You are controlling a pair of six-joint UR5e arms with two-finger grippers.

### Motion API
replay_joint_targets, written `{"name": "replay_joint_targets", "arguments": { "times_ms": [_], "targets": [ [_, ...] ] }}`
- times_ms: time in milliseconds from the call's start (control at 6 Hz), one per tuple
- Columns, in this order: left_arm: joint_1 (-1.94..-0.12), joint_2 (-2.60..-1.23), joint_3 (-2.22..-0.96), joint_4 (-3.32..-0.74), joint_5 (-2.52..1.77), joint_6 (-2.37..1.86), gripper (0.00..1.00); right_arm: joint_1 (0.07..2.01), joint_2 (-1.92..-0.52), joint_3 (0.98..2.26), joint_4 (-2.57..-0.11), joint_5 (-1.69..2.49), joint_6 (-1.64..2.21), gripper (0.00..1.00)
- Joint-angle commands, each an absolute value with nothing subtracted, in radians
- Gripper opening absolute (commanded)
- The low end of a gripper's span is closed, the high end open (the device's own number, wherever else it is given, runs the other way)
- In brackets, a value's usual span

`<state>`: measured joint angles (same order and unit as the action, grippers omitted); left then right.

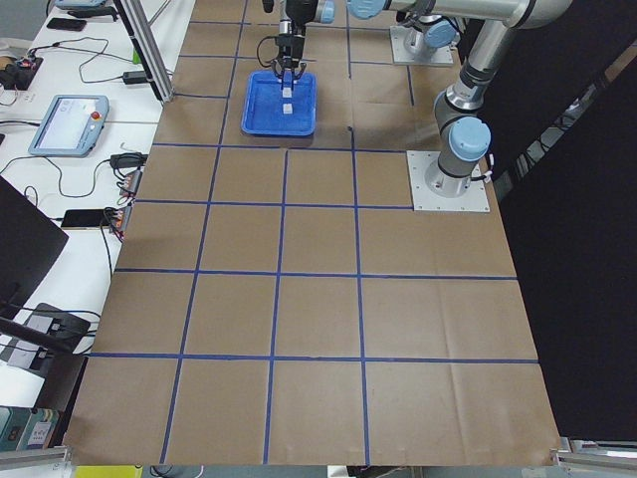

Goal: Assemble white blocks and place on blue tray

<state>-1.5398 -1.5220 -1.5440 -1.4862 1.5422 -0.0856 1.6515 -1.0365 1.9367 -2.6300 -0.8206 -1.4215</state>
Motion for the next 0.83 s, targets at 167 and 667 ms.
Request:
{"name": "replay_joint_targets", "arguments": {
  "times_ms": [167, 667],
  "targets": [
    [-1.583, -1.545, -1.543, -1.477, 1.551, -0.184, 0.99, 1.657, -0.983, 1.944, -2.767, -0.818, -1.310, 0.33],
    [-1.585, -1.536, -1.560, -1.476, 1.562, -0.140, 0.99, 1.677, -0.979, 1.942, -2.783, -0.819, -1.249, 0.34]
  ]
}}
